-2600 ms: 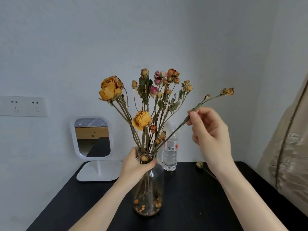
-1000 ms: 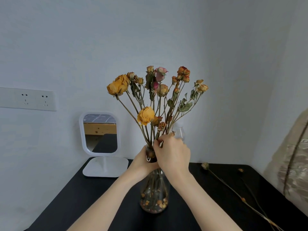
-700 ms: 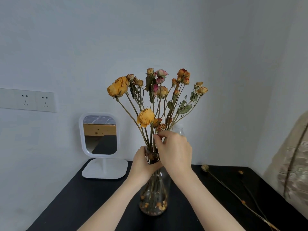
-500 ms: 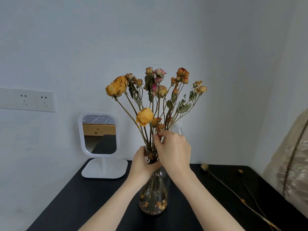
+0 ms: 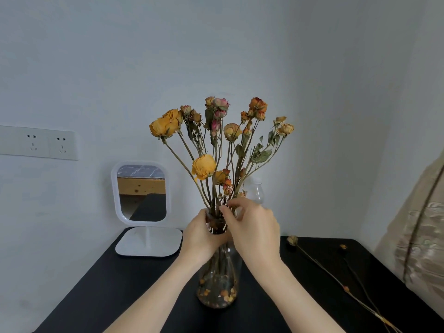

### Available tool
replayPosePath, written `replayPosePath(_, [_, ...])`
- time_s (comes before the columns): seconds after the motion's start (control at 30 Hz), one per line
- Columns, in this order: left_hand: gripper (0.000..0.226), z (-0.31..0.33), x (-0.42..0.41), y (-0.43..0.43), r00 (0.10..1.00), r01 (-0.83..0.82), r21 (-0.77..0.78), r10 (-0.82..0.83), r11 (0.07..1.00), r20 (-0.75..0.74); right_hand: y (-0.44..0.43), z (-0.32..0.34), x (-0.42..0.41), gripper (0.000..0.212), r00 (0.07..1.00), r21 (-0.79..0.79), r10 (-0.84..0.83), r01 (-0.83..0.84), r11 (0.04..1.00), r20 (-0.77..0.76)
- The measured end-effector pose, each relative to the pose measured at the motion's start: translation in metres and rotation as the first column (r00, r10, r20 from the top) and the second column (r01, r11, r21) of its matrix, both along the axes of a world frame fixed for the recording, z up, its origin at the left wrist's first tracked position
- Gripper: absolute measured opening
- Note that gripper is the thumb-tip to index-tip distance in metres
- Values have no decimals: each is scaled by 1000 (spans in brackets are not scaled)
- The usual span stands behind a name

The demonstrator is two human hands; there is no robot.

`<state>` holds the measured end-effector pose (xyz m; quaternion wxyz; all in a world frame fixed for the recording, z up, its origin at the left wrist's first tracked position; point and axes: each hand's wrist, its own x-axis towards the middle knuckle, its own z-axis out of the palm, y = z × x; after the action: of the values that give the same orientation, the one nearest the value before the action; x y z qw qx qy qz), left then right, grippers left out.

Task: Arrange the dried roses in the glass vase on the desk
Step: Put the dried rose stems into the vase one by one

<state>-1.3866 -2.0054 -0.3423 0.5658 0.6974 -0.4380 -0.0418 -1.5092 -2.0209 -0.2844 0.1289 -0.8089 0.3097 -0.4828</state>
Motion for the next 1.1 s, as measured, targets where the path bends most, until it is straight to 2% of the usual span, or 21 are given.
replayPosePath(0.17, [47, 2, 1, 1, 999, 21, -4, -21, 1000, -25, -3, -12, -21, 18, 999, 81, 40, -41, 996, 18])
replayPosePath(0.37, [41, 9, 6, 5, 982, 145, 29, -140, 989, -129, -20, -20, -42, 18, 1000, 193, 8, -5, 981, -14])
replayPosePath(0.57, [41, 7, 6, 4, 966, 193, 32, -184, 981, -184, -31, -30, -49, 16, 1000, 265, 7, -1, 964, -23])
replayPosePath(0.7, [72, 0, -2, 15, 965, 169, -23, -171, 985, -200, -37, -43, -58, 13, 998, 362, 65, -59, 930, -4])
replayPosePath(0.77, [86, -7, -11, 26, 982, 69, -53, -78, 996, -175, -40, -51, -66, 10, 994, 447, 107, -103, 888, 17])
replayPosePath(0.8, [86, -12, -17, 32, 988, -6, -70, -5, 998, -155, -42, -56, -72, 9, 993, 490, 118, -112, 865, 19])
replayPosePath(0.87, [72, -25, -29, 42, 986, -150, -126, 140, 981, -89, -48, -64, -85, 8, 992, 561, 124, -109, 821, 11])
replayPosePath(0.93, [49, -39, -45, 50, 979, -200, -182, 206, 963, 12, -54, -71, -101, 7, 994, 612, 112, -85, 786, -7])
replayPosePath(1.0, [36, -49, -62, 52, 983, -152, -197, 168, 969, 67, -61, -77, -120, 9, 996, 645, 84, -47, 762, -27])
replayPosePath(1.1, [22, -63, -90, 43, 996, 0, -115, 11, 993, 88, -74, -88, -156, 13, 998, 670, -15, 49, 740, -56])
